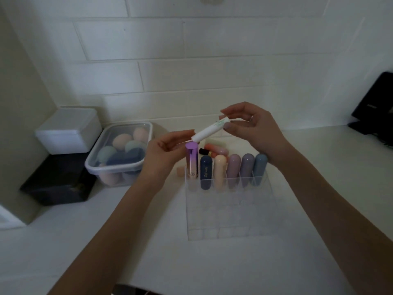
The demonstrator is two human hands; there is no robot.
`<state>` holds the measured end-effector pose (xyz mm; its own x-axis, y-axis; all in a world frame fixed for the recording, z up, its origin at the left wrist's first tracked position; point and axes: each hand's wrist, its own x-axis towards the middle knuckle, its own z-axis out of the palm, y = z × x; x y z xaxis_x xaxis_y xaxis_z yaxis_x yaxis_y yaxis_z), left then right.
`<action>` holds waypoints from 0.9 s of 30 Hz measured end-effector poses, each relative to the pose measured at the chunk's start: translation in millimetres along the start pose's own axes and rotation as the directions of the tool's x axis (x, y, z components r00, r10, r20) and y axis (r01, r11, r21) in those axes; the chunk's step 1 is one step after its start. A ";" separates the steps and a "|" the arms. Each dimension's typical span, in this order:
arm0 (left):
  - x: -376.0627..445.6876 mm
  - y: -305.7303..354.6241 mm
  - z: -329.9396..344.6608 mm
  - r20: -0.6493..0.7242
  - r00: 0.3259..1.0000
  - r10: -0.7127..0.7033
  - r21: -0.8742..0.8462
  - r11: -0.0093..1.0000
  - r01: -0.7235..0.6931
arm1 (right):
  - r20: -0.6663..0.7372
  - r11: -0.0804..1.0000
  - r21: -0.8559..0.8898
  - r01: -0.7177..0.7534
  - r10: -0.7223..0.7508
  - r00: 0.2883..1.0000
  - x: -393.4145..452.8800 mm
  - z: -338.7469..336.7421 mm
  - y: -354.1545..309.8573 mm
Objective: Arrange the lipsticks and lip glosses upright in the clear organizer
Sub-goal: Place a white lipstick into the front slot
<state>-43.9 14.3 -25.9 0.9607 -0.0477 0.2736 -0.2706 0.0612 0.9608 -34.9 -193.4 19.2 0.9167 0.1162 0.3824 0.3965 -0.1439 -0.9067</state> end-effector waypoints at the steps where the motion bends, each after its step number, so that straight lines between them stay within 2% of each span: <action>1: -2.3 0.1 0.3 -0.020 1.000 -0.009 -0.009 1.000 0.008 | -0.015 1.000 -0.014 0.008 -0.008 1.000 -0.8 -1.5 -2.7; 5: -18.4 4.2 2.4 -0.045 0.998 -0.050 -0.119 0.992 0.045 | -0.081 0.999 -0.023 0.029 -0.031 0.996 -12.3 -7.1 -20.1; 7: -29.7 11.0 2.9 -0.136 0.991 -0.013 -0.195 0.981 -0.014 | -0.119 0.998 -0.031 0.057 -0.061 0.991 -24.2 -2.7 -30.7; 8: -35.3 14.8 3.3 -0.208 0.978 0.025 -0.191 0.979 -0.066 | -0.141 0.996 -0.030 0.079 -0.083 0.987 -30.9 1.4 -35.8; 10: -45.1 24.8 7.1 -0.291 0.946 0.142 -0.075 0.983 -0.170 | -0.171 0.992 -0.037 0.121 -0.126 0.977 -44.1 11.4 -45.5; 12: -52.6 34.7 15.5 -0.261 0.937 0.233 0.041 0.972 -0.230 | -0.171 0.989 -0.040 0.142 -0.147 0.974 -55.7 22.6 -52.6; 14: -56.5 42.1 22.2 -0.238 0.939 0.248 0.059 0.969 -0.240 | -0.169 0.988 -0.018 0.156 -0.157 0.973 -65.9 31.9 -54.7; 18: -59.1 55.0 22.7 -0.306 0.924 0.228 -0.018 0.969 -0.245 | -0.137 0.984 -0.055 0.167 -0.173 0.975 -82.5 44.8 -54.7; 24: -73.9 67.5 30.5 -0.321 0.922 0.216 -0.120 0.957 -0.266 | -0.026 0.964 -0.142 0.223 -0.229 0.973 -98.5 65.4 -56.1; 27: -78.2 62.8 23.1 -0.278 0.949 0.151 -0.209 0.954 -0.213 | 0.023 0.964 -0.209 0.163 -0.161 0.987 -102.1 68.4 -61.4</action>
<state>-137.4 -1.2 14.0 0.8878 0.2408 0.3923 -0.4502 0.2767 0.8490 -156.2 -129.2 23.6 0.8392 0.1607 0.5195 0.5420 -0.3250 -0.7750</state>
